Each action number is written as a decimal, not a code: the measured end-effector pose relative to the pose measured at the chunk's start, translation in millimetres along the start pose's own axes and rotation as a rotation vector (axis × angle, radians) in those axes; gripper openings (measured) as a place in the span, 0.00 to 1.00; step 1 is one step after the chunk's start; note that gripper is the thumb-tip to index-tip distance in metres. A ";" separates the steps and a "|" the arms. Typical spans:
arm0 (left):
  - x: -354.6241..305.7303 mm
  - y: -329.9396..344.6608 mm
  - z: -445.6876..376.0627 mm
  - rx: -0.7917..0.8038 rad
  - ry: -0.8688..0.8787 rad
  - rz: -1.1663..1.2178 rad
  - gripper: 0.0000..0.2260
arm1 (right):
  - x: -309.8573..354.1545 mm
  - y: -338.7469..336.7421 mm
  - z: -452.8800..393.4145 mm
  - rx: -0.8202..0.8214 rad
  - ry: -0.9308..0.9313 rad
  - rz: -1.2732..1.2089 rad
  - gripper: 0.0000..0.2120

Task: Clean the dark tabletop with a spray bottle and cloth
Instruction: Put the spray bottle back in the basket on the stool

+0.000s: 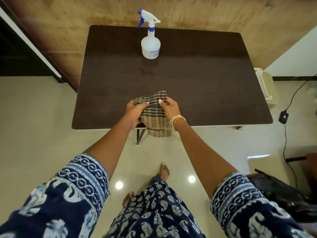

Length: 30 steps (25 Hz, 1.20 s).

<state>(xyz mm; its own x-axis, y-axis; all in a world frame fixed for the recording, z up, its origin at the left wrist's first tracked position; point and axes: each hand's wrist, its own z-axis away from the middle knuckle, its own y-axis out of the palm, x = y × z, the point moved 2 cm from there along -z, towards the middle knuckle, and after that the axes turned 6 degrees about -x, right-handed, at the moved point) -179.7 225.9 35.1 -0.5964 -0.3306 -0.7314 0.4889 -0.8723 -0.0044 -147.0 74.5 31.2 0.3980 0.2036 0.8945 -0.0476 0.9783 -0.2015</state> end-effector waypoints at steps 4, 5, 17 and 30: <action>-5.6 28.3 -33.5 -0.130 0.090 -0.330 0.14 | -7.8 -20.1 -51.8 -0.012 0.038 0.311 0.12; -5.4 31.0 -39.8 -0.155 0.119 -0.390 0.13 | -8.3 -23.8 -61.5 0.019 0.060 0.363 0.11; -109.6 65.4 -97.4 -0.256 0.438 -0.624 0.15 | 89.3 -12.7 -178.6 0.169 -0.029 0.727 0.15; -194.6 98.7 -196.2 -0.170 0.383 -0.675 0.19 | 173.9 56.2 -291.4 0.141 -0.241 0.346 0.26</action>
<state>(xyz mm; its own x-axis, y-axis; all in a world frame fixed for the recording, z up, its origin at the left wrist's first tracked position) 109.5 274.8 43.3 -0.5534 0.4235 -0.7172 0.2086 -0.7632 -0.6116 186.5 153.9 59.1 0.1125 0.5062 0.8550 -0.2720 0.8433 -0.4635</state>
